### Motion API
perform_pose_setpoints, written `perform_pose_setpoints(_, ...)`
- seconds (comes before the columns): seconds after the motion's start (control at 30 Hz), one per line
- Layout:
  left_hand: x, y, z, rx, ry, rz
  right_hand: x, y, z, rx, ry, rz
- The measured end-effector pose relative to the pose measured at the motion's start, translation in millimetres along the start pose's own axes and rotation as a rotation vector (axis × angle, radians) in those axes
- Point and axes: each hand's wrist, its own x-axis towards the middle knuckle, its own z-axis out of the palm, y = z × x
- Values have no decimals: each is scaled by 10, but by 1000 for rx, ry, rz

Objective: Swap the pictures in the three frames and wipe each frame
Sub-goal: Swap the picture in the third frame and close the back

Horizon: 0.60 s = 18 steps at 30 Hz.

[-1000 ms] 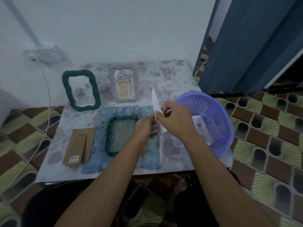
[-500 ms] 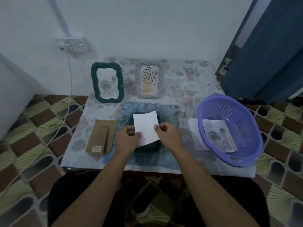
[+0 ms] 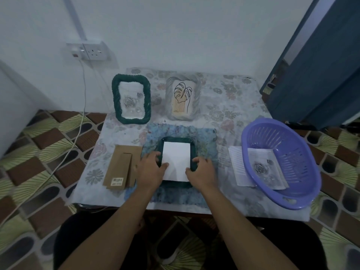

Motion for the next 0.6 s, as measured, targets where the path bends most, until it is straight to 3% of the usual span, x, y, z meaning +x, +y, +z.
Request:
perform_pose_setpoints(0.1, 15, -50, 41, 95, 11, 0, -11, 6, 22, 7, 14, -1)
perform_pose_setpoints(0.6, -13, -36, 38, 101, 25, 2, -42, -17, 58, 25, -3, 30)
